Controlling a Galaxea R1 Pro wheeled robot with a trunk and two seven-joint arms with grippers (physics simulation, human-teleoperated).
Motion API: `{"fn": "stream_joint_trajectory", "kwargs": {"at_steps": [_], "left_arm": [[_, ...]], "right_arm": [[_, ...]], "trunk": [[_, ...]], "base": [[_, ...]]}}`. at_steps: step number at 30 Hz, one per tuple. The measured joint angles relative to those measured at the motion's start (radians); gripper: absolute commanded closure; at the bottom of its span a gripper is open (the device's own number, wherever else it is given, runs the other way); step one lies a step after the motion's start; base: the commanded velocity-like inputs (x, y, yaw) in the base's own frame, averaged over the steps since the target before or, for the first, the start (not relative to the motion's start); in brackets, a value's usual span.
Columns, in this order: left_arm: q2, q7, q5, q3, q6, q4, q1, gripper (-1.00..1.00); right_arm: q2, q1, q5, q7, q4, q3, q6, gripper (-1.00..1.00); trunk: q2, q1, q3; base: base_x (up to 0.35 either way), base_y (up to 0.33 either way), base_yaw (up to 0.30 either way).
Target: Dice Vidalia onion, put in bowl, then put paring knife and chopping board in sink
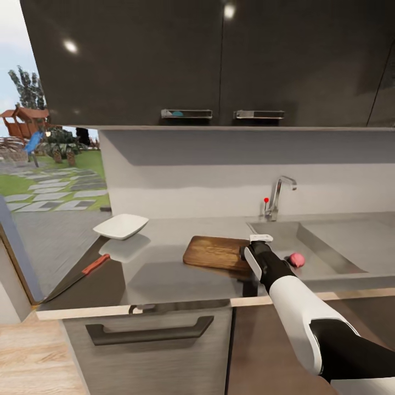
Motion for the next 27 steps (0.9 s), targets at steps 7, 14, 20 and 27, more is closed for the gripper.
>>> {"fn": "stream_joint_trajectory", "kwargs": {"at_steps": [7,14,20,27], "left_arm": [[0.000,0.000,-0.002,-0.001,-0.038,0.000,0.000,-1.00],[0.001,0.006,-0.001,-0.001,-0.059,0.054,0.000,-1.00],[0.004,0.007,0.002,0.001,-0.063,0.118,0.000,-1.00],[0.003,0.007,0.004,0.001,-0.063,0.128,0.000,-1.00]], "right_arm": [[0.000,0.000,0.001,0.003,-0.004,0.001,-0.001,1.00],[-0.002,0.000,0.006,0.230,-0.027,0.001,-0.020,1.00],[-0.001,0.000,0.006,0.247,-0.027,0.004,-0.020,1.00],[-0.002,0.000,0.009,0.247,-0.027,0.005,-0.018,1.00]], "trunk": [[0.000,0.000,0.011],[0.000,0.000,0.022],[0.000,0.000,0.032],[0.000,0.000,0.043]], "base": [[0.000,0.000,0.000],[0.000,0.000,0.000],[0.000,0.000,0.000],[0.000,-0.001,0.000]]}}
